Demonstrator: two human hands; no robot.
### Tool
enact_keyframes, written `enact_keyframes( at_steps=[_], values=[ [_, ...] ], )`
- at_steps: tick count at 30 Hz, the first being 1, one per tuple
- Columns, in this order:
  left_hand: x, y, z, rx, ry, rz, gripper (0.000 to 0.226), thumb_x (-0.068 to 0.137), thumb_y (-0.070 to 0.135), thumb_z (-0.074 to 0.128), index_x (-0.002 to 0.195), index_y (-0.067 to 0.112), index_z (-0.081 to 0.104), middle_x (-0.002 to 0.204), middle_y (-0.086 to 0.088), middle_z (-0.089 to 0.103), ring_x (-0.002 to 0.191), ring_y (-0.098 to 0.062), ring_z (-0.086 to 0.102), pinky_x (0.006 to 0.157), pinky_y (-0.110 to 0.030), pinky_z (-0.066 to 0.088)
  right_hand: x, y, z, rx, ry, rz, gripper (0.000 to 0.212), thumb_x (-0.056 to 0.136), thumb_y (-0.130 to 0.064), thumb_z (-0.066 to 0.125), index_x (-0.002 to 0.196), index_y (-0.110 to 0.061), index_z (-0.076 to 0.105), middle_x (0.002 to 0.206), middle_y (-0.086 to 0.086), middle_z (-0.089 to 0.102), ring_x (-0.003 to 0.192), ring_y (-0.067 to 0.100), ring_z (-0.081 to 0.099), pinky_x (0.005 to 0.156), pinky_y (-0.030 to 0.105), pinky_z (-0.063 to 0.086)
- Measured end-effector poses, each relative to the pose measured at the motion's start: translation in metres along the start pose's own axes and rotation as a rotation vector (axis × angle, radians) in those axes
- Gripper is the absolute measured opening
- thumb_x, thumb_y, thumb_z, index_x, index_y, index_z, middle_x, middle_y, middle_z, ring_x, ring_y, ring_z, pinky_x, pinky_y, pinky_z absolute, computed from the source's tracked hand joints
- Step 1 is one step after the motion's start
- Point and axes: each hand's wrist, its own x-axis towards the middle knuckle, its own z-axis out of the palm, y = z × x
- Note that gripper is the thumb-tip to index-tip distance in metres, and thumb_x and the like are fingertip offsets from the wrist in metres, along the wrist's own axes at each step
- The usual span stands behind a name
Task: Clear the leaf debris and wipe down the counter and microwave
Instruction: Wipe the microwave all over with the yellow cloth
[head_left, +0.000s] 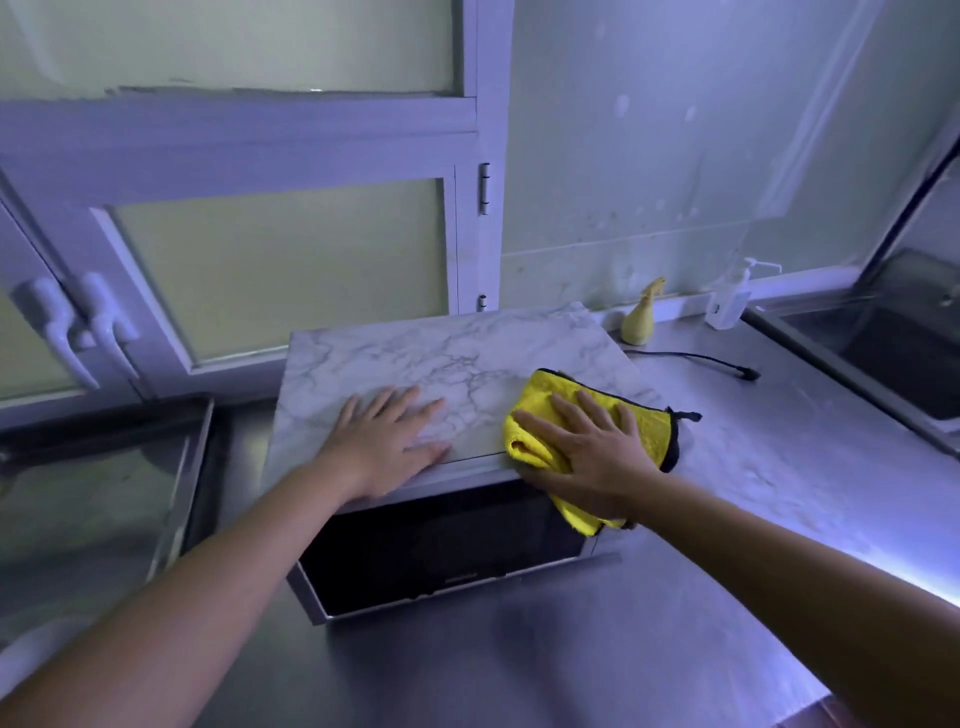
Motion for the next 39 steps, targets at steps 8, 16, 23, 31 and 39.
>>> enact_keyframes(
  at_steps=[8, 16, 23, 31, 39],
  values=[
    [0.017, -0.048, 0.001, -0.091, 0.141, -0.169, 0.065, 0.089, 0.071, 0.016, 0.151, 0.053, 0.015, 0.165, 0.015, 0.009, 0.153, -0.015, 0.006, 0.121, -0.049, 0.002, 0.066, -0.006, -0.008, 0.000, -0.086, 0.101, 0.086, 0.065, -0.095, 0.008, 0.146, -0.066, -0.003, 0.167, -0.012, -0.008, 0.153, 0.019, -0.014, 0.118, 0.060, -0.005],
    [0.011, -0.045, -0.002, -0.119, 0.160, -0.171, 0.060, 0.093, 0.069, 0.023, 0.151, 0.054, 0.018, 0.166, 0.014, 0.007, 0.153, -0.012, 0.002, 0.121, -0.045, -0.003, 0.161, -0.003, -0.011, -0.016, -0.052, 0.078, 0.087, 0.067, -0.094, 0.004, 0.147, -0.062, 0.001, 0.168, -0.007, -0.003, 0.154, 0.024, -0.006, 0.114, 0.065, 0.003],
    [0.009, -0.042, -0.009, -0.124, 0.165, -0.187, 0.059, 0.091, 0.071, 0.022, 0.148, 0.057, 0.025, 0.165, 0.013, 0.015, 0.152, -0.010, 0.006, 0.121, -0.042, -0.001, 0.243, -0.019, -0.016, -0.022, -0.040, 0.019, 0.072, 0.083, -0.083, 0.014, 0.150, -0.056, 0.007, 0.168, -0.001, 0.005, 0.154, 0.031, -0.002, 0.112, 0.070, 0.005],
    [0.006, -0.040, -0.013, -0.118, 0.193, -0.219, 0.070, 0.081, 0.076, 0.017, 0.146, 0.054, 0.031, 0.161, 0.018, 0.024, 0.150, -0.005, 0.013, 0.122, -0.041, 0.006, 0.277, -0.038, -0.017, -0.004, 0.054, -0.086, 0.073, 0.085, -0.073, 0.001, 0.140, -0.042, 0.036, 0.143, 0.008, 0.049, 0.141, 0.037, 0.033, 0.106, 0.067, 0.016],
    [0.007, -0.036, -0.015, -0.150, 0.209, -0.249, 0.076, 0.079, 0.076, 0.020, 0.147, 0.048, 0.035, 0.161, 0.015, 0.026, 0.149, -0.006, 0.016, 0.123, -0.039, 0.006, 0.237, -0.046, -0.014, -0.025, 0.005, -0.122, 0.058, 0.100, -0.059, 0.014, 0.156, -0.047, 0.004, 0.168, 0.001, 0.006, 0.154, 0.033, 0.001, 0.115, 0.068, 0.002]
  ],
)
